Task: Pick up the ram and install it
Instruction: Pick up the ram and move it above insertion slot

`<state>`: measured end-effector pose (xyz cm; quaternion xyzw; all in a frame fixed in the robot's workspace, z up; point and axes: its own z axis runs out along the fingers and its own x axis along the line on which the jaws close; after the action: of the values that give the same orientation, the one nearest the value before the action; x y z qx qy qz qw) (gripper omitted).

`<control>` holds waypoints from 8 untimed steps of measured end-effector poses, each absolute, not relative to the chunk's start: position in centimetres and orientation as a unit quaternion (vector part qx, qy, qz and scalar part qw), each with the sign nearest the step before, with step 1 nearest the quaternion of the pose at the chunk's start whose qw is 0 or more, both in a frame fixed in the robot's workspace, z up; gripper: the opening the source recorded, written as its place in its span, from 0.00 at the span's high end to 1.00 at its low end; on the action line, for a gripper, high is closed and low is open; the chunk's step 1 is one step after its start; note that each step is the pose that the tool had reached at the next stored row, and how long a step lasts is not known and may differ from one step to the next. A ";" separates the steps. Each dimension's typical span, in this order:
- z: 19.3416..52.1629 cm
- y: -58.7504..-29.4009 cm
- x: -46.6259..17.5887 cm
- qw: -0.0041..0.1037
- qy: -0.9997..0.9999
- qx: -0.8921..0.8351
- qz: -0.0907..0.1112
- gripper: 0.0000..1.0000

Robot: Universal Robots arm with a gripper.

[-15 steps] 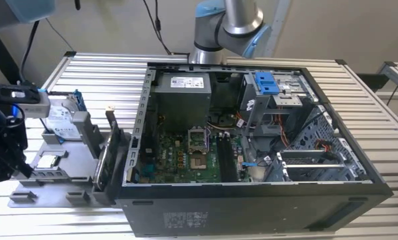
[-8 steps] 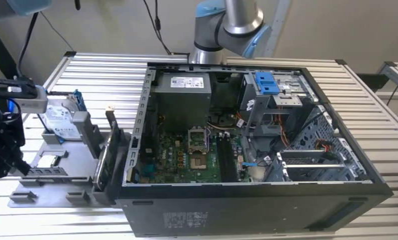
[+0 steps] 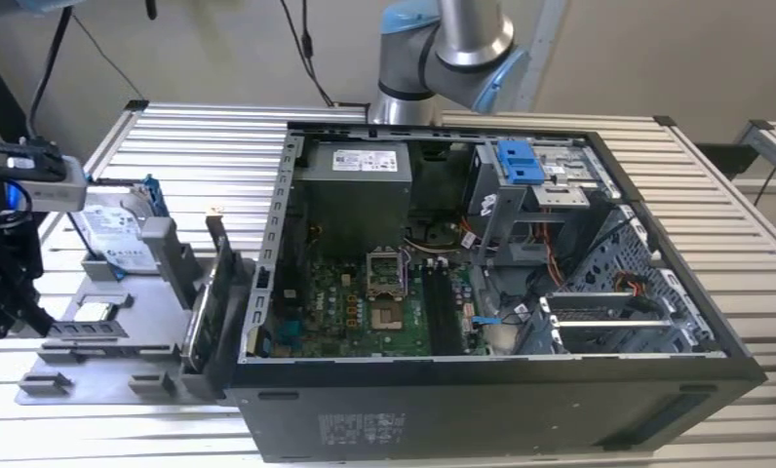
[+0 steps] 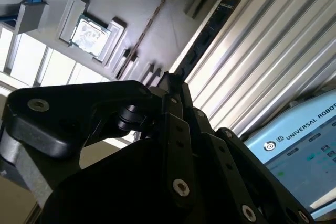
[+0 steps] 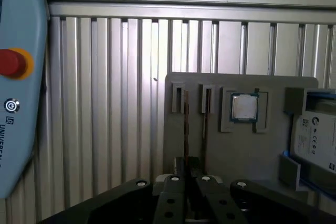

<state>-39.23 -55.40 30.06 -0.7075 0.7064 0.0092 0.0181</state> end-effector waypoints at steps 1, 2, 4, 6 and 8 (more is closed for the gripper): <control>30.2 -55.4 -39.2 0.018 0.706 -0.707 0.009 0.86; 30.4 -55.4 -39.2 0.018 0.707 -0.707 0.009 0.86; 30.6 -55.4 -39.2 0.018 0.707 -0.707 0.009 0.86; 30.9 -55.4 -39.2 0.018 0.707 -0.707 0.009 0.86; 31.2 -55.4 -39.2 0.018 0.707 -0.707 0.009 0.86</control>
<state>-39.23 -55.40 31.19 -0.7073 0.7066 0.0095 0.0178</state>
